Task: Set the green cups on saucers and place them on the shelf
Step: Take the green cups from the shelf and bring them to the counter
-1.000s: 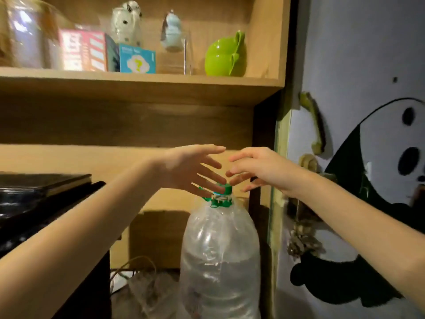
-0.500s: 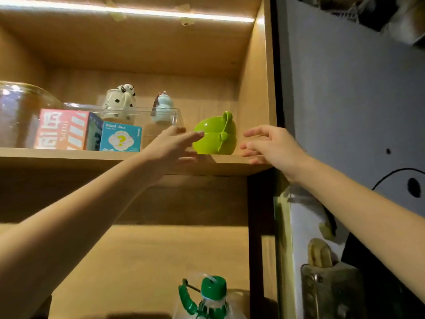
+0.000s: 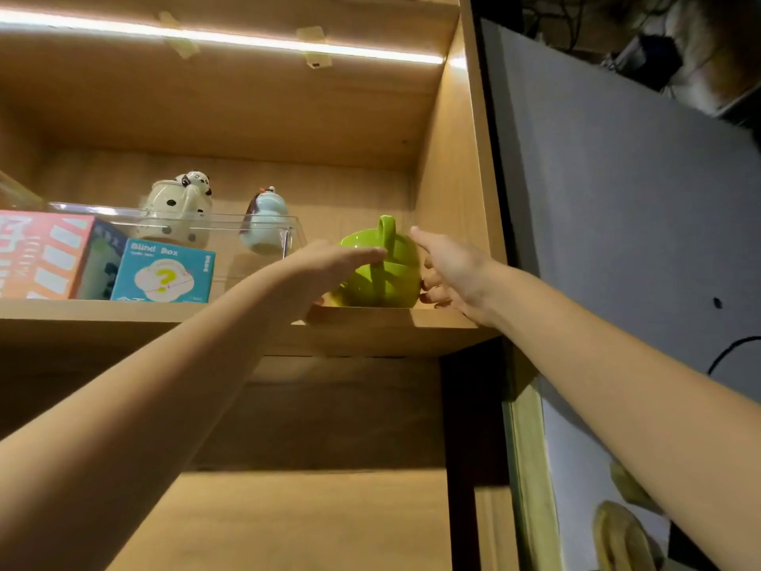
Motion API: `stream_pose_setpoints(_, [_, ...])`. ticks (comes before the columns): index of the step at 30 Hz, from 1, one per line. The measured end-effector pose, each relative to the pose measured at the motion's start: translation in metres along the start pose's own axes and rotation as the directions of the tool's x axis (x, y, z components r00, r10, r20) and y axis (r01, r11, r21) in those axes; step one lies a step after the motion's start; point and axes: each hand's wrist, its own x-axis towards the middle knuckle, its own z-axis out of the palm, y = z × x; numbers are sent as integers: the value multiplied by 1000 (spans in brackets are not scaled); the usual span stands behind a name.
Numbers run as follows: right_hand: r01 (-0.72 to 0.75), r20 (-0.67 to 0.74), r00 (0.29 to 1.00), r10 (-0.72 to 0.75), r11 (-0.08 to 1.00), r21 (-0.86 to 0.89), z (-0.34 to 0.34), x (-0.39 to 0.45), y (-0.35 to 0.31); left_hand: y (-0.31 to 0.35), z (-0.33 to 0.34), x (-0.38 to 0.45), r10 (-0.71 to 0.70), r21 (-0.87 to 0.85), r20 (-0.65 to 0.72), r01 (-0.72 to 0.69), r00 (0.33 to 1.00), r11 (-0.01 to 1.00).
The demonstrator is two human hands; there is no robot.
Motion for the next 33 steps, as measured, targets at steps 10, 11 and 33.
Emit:
stream_pose_setpoints(10, [-14, -52, 999, 10, 998, -65, 4, -8, -1, 5, -1, -9, 3, -30, 43, -2, 999, 1000])
stream_pose_setpoints(11, [-17, -59, 998, 15, 999, -34, 3, -10, -2, 4, -3, -11, 7, -42, 35, -5, 999, 999])
stream_pose_setpoints(33, [-86, -17, 994, 110, 851, 517, -25, -119, -31, 30, -28, -116, 57, -323, -111, -90, 992, 942])
